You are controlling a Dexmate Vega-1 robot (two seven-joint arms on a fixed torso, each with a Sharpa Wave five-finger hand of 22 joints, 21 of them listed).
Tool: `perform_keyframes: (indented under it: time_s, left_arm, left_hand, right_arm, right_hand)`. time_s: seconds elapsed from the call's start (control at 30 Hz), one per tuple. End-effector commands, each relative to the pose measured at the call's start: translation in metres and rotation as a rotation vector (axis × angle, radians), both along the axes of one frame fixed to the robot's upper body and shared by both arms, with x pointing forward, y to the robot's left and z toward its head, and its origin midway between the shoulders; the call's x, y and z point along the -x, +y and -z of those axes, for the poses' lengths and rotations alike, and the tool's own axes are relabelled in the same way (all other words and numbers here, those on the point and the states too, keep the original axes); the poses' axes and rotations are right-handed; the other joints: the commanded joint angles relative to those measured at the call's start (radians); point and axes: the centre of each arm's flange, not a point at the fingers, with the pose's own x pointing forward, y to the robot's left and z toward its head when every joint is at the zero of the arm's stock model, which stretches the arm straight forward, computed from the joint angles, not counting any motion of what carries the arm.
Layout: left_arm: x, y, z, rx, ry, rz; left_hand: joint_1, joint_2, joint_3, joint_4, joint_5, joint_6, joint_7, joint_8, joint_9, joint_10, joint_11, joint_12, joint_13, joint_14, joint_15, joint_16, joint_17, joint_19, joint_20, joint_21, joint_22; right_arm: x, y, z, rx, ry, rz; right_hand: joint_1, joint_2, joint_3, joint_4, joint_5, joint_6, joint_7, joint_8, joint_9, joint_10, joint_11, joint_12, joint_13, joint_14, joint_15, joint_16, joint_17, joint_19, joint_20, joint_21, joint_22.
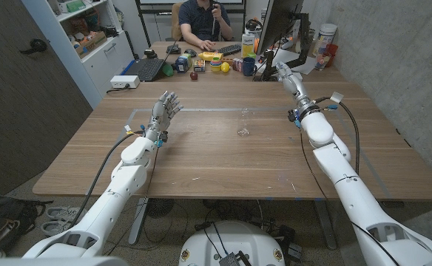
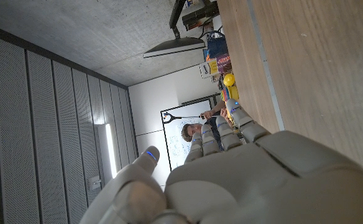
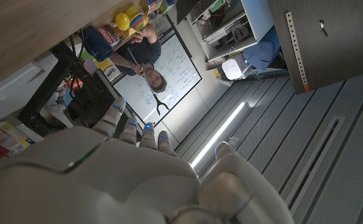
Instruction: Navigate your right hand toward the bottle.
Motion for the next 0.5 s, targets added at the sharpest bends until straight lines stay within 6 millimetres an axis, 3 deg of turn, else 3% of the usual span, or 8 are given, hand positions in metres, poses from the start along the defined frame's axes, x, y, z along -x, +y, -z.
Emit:
perform_keyframes:
  time_s: [0.03, 0.23, 0.5]
  left_arm:
    - [0.001, 0.001, 0.001, 0.003, 0.002, -0.001]
    - [0.002, 0.001, 0.002, 0.003, 0.003, -0.001]
    - [0.003, 0.0, 0.003, 0.001, 0.004, 0.0]
  left_hand:
    - [0.002, 0.095, 0.001, -0.001, 0.007, -0.001, 0.009, 0.007, 0.004, 0.009, 0.001, 0.005, 0.005, 0.003, 0.002, 0.004, 0.003, 0.008, -0.003, -0.001, 0.001]
    - [0.002, 0.095, 0.001, -0.001, 0.007, -0.001, 0.009, 0.007, 0.004, 0.008, 0.002, 0.005, 0.005, 0.003, 0.002, 0.004, 0.004, 0.009, -0.003, -0.002, 0.001]
    - [0.002, 0.095, 0.0, -0.001, 0.007, -0.001, 0.009, 0.007, 0.004, 0.008, 0.002, 0.005, 0.005, 0.003, 0.001, 0.004, 0.004, 0.009, -0.002, -0.004, 0.001]
  right_arm:
    - [0.021, 0.019, -0.012, 0.162, -0.129, 0.165]
    - [0.03, 0.028, -0.012, 0.237, -0.177, 0.236]
    - [0.036, 0.048, -0.008, 0.367, -0.205, 0.346]
  right_hand:
    - [0.005, -0.014, -0.01, -0.002, -0.002, -0.003, -0.013, 0.007, 0.003, -0.015, -0.003, -0.004, 0.005, -0.009, 0.004, 0.0, 0.0, -0.003, 0.015, -0.006, 0.0]
    - [0.007, -0.021, -0.015, -0.005, -0.002, -0.006, -0.015, 0.008, 0.003, -0.026, -0.007, -0.004, 0.005, -0.016, 0.004, -0.003, 0.0, -0.004, 0.019, -0.011, 0.0]
    - [0.017, -0.041, -0.027, -0.017, -0.002, -0.02, -0.03, 0.008, 0.003, -0.044, -0.009, -0.002, 0.004, -0.019, -0.001, -0.003, 0.0, 0.013, 0.044, -0.017, -0.002]
